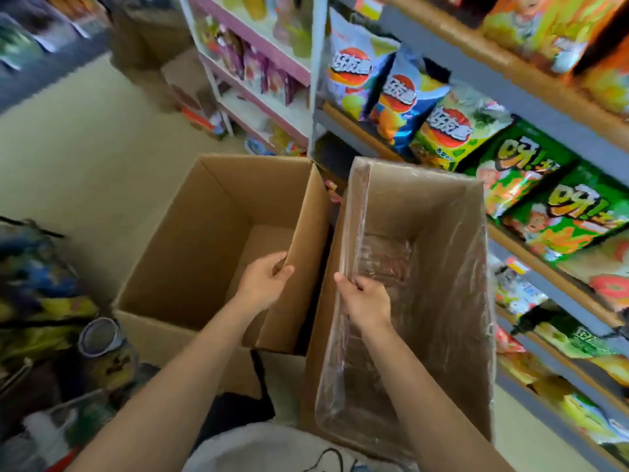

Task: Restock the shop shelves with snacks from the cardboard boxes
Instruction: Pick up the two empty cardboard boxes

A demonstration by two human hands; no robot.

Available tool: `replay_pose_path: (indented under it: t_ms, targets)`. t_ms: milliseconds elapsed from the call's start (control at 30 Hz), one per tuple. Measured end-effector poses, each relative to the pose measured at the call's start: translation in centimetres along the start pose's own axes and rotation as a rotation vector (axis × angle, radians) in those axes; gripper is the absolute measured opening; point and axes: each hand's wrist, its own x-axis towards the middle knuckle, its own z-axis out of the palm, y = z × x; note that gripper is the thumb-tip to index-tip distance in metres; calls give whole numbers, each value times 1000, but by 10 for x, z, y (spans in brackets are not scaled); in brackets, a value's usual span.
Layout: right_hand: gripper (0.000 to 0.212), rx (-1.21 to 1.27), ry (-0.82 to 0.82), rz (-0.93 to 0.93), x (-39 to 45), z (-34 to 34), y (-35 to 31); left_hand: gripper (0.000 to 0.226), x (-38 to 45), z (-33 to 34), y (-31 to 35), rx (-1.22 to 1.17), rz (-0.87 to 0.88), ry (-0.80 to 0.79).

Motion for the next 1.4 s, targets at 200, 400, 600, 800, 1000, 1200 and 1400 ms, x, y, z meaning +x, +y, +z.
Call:
replay_pose_path:
  t_ms: [200, 400, 600, 800, 1000, 1200, 1400]
  targets:
    - [38, -204, -79, -148, 17, 129, -144, 47, 35, -163, -58, -213, -56, 153]
    - [39, -234, -202, -277, 34, 231, -286, 49, 58, -312, -95, -398, -124, 369]
    - [47, -304, -282, -463, 84, 316, -415, 46, 107, -421, -112, -526, -155, 596]
    - [48, -347, -432, -568, 151, 423, -551, 46, 192, -542, -109, -576, -249, 726]
    - [48, -488, -558, -703, 192, 516, -712, 41, 254, -668, -91, -652, -292, 908]
    - [49, -578, -612, -859, 215, 617, -840, 47, 322, -781, -98, -764, -275, 1045]
    - [52, -648, -597, -972, 229, 734, -946, 47, 385, -905, -145, -896, -246, 1113]
